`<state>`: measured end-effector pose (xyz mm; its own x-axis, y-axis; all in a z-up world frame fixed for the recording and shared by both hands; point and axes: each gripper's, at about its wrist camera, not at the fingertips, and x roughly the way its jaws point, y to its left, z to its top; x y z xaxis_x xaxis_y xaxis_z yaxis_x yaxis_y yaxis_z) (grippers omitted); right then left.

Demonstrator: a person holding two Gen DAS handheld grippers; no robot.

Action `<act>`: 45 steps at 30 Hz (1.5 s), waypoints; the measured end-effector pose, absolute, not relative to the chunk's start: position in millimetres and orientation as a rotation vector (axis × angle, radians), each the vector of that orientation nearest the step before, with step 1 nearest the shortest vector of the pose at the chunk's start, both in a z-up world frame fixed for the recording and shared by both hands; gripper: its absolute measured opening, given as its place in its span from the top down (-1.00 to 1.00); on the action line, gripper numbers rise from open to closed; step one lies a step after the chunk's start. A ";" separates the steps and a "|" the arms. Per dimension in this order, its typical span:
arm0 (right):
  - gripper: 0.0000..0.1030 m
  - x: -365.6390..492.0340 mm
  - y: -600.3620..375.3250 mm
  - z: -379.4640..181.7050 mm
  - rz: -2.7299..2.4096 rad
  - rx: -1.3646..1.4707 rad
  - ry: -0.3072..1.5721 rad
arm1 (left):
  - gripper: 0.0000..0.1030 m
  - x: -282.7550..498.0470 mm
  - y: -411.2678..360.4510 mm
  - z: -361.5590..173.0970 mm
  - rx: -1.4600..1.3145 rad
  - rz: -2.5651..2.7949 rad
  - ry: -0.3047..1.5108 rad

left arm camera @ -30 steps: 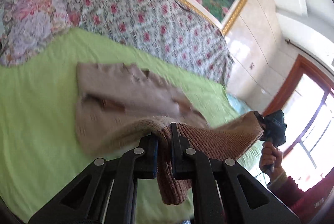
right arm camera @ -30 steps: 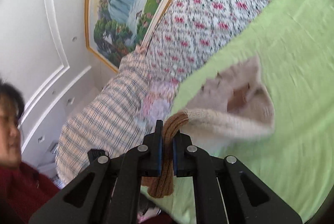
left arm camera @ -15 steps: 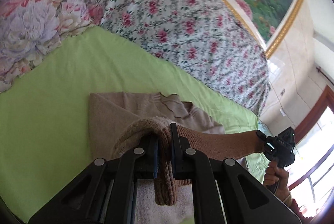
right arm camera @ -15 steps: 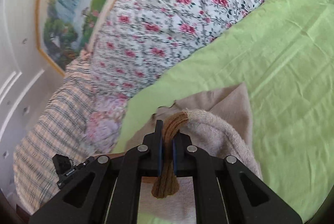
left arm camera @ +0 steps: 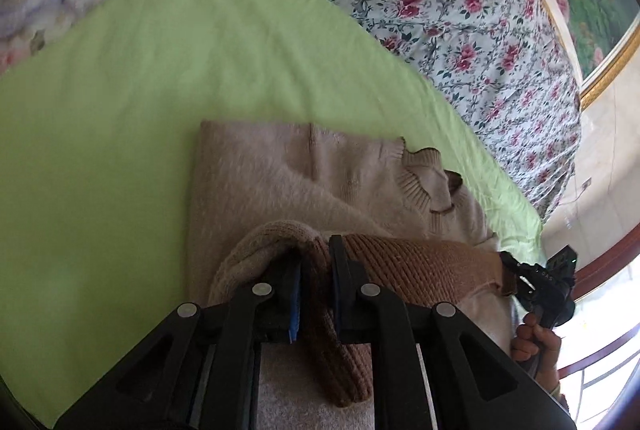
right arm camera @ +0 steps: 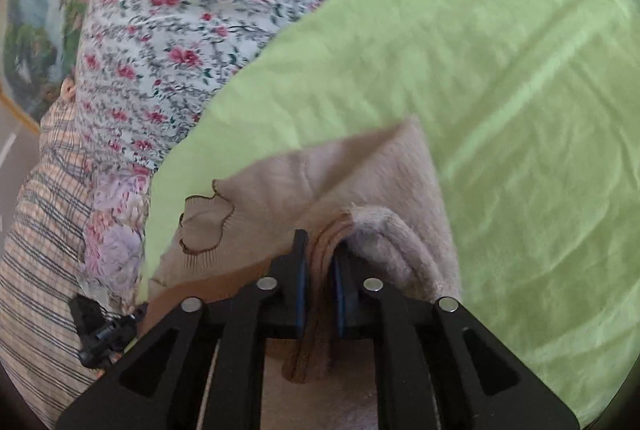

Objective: Fold small clothes
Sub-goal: 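Fold the hem up toward the collar with both grippers and release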

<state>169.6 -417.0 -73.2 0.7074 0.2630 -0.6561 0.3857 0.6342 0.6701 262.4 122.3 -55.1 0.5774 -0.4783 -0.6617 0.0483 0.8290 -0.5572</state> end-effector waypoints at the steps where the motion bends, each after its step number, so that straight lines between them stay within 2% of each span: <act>1: 0.45 164.8 -417.4 -69.2 -0.085 0.905 0.800 | 0.70 256.5 121.6 -53.1 -0.515 -0.325 0.905; 3: 0.13 147.0 -413.0 -54.0 -0.096 0.866 0.756 | 0.50 239.8 115.3 -49.0 -0.482 -0.329 0.902; 4: 0.09 141.0 -408.5 -48.5 -0.088 0.847 0.742 | 0.47 231.9 111.3 -47.6 -0.471 -0.340 0.900; 7: 0.09 123.1 -381.5 -32.7 0.014 0.788 0.740 | 0.32 199.4 87.6 -43.3 -0.441 -0.421 0.904; 9: 0.09 122.6 -354.3 -28.7 0.108 0.709 0.786 | 0.15 183.9 65.8 -41.7 -0.402 -0.471 0.905; 11: 0.09 133.0 -320.6 -31.1 0.171 0.561 0.888 | 0.10 178.6 37.3 -41.7 -0.337 -0.534 0.928; 15: 0.09 161.1 -279.7 -48.2 0.213 0.323 1.083 | 0.10 196.1 0.0 -51.8 -0.181 -0.521 0.997; 19: 0.09 189.0 -296.0 -52.9 0.102 0.258 1.118 | 0.17 235.4 8.7 -52.5 -0.173 -0.470 1.003; 24: 0.10 193.8 -365.4 -47.8 -0.195 0.434 0.984 | 0.21 285.2 51.2 -50.7 -0.232 -0.280 0.988; 27: 0.10 167.3 -390.6 -38.5 -0.235 0.595 0.873 | 0.21 290.2 84.4 -49.2 -0.395 -0.250 0.976; 37: 0.10 97.6 -336.3 -34.9 -0.135 0.699 0.814 | 0.20 174.4 89.7 -46.0 -0.484 -0.294 0.926; 40: 0.10 76.7 -316.8 -32.8 -0.100 0.733 0.787 | 0.14 137.3 88.1 -42.0 -0.506 -0.335 0.914; 45: 0.09 52.4 -291.1 -35.7 -0.072 0.760 0.785 | 0.12 87.5 75.8 -51.3 -0.525 -0.373 0.947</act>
